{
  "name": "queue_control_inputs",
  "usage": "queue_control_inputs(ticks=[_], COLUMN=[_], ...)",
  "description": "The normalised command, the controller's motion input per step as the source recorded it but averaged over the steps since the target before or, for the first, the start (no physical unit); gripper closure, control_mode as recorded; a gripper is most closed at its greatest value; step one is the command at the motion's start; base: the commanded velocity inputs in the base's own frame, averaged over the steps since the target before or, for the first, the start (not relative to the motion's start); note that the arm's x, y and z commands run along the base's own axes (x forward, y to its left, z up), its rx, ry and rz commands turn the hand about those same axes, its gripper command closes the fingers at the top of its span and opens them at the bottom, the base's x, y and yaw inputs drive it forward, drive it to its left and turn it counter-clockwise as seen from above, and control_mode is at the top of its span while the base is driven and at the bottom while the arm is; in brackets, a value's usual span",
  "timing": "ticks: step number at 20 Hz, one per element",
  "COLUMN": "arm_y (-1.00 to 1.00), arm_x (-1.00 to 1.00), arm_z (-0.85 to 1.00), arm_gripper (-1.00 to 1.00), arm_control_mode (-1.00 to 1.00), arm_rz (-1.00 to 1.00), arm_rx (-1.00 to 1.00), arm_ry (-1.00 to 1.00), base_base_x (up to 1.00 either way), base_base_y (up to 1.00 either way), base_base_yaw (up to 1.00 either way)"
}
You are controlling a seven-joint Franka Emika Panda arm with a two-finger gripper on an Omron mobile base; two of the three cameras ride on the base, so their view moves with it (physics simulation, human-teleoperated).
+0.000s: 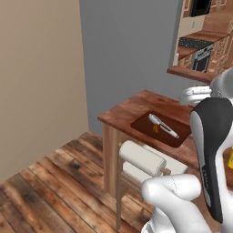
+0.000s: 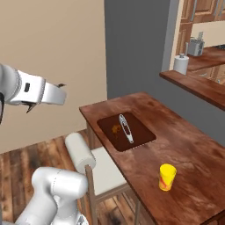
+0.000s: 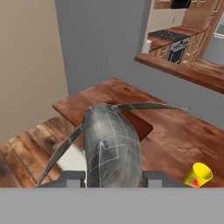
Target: Gather the avocado and tomato from the fridge and place them on a tray on the dining counter. Then gather the fish and chicken drumstick from the fridge and place them on the other tray.
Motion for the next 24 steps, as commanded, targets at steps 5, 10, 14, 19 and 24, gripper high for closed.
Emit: queue_control_inputs(ticks=[5,10,14,19,24], arm_y=[-0.41,-0.48,-0.33,-0.28,-0.13], arm_x=[1.0,0.88,0.54,0.73,0.7], arm_z=[-0.02,-0.18,-0.51,-0.58,-0.62], arm_gripper=[1.0,1.0,1.0,1.0,1.0], arm_control_mode=[-1.0,-1.0,-1.0,-1.0,-1.0], arm_rz=[0.03,0.19,0.25,0.23,0.15], arm_rx=[0.0,0.0,0.0,0.0,0.0], arm_ry=[0.22,0.33,0.06,0.01,-0.04], base_base_x=[0.0,0.0,0.0,0.0,0.0], base_base_y=[0.0,0.0,0.0,0.0,0.0], base_base_yaw=[0.0,0.0,0.0,0.0,0.0])
